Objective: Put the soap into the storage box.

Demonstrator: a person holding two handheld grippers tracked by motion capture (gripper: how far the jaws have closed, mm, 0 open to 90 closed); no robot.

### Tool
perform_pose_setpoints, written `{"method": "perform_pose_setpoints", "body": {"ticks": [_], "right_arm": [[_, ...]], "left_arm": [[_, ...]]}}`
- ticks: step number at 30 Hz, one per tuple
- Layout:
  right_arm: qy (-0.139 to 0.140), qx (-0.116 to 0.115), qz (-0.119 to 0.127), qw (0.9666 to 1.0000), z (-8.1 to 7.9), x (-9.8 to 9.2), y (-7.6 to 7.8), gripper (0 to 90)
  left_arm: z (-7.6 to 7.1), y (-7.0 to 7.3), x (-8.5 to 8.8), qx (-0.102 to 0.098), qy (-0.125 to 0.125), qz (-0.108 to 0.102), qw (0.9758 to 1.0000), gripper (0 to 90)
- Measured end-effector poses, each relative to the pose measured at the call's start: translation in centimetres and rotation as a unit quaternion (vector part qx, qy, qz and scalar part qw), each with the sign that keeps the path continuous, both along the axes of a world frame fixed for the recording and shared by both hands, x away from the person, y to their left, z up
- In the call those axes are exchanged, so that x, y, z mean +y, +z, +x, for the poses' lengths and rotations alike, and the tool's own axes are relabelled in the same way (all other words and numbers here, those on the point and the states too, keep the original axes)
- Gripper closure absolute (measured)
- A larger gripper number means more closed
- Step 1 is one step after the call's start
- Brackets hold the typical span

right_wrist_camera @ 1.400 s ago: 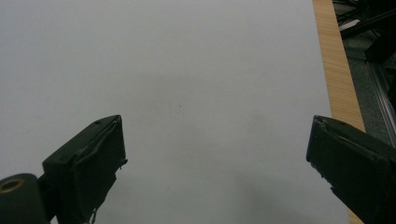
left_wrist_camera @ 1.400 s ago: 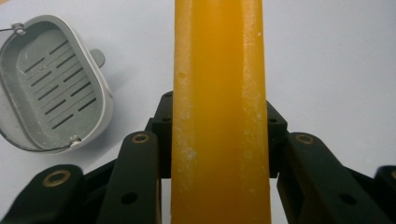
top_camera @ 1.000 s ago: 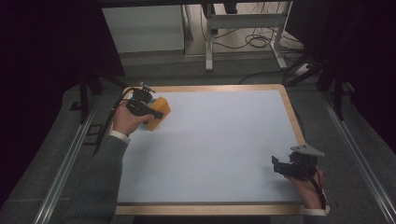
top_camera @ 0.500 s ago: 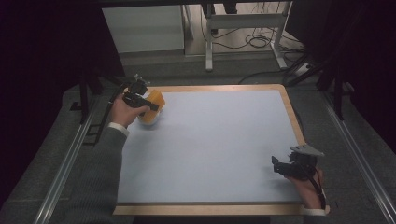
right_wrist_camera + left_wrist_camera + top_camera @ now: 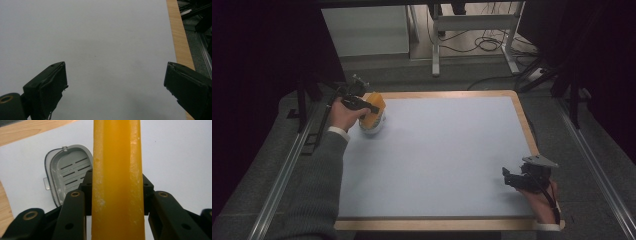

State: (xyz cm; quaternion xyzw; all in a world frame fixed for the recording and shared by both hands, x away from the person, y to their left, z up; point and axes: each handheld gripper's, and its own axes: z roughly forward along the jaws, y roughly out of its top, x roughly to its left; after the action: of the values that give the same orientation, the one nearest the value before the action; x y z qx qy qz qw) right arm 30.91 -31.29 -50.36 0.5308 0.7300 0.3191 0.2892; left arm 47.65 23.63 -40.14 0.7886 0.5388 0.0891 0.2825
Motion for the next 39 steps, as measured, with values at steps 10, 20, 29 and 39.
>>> {"method": "perform_pose_setpoints", "body": {"ticks": [10, 20, 29, 39], "right_arm": [[-0.002, 0.000, -0.001, 1.0000, 0.0, -0.1, -0.1, 4.8], [-0.006, 0.003, -0.002, 1.0000, 0.1, -0.3, -0.3, 4.8], [-0.006, 0.004, -0.002, 1.0000, 0.1, -0.4, -0.3, 4.7], [-0.007, 0.004, -0.002, 1.0000, 0.1, -0.5, -0.3, 4.7]], "left_arm": [[1.3, -1.0, 0.5, 0.006, 0.020, -0.002, 0.9998, 61.2], [2.8, -2.5, 0.8, 0.018, 0.038, -0.008, 0.9991, 61.2], [3.4, -3.0, 1.1, 0.023, 0.048, -0.005, 0.9986, 61.2], [4.0, -4.2, 1.5, 0.030, 0.075, -0.011, 0.9967, 61.2]]}}
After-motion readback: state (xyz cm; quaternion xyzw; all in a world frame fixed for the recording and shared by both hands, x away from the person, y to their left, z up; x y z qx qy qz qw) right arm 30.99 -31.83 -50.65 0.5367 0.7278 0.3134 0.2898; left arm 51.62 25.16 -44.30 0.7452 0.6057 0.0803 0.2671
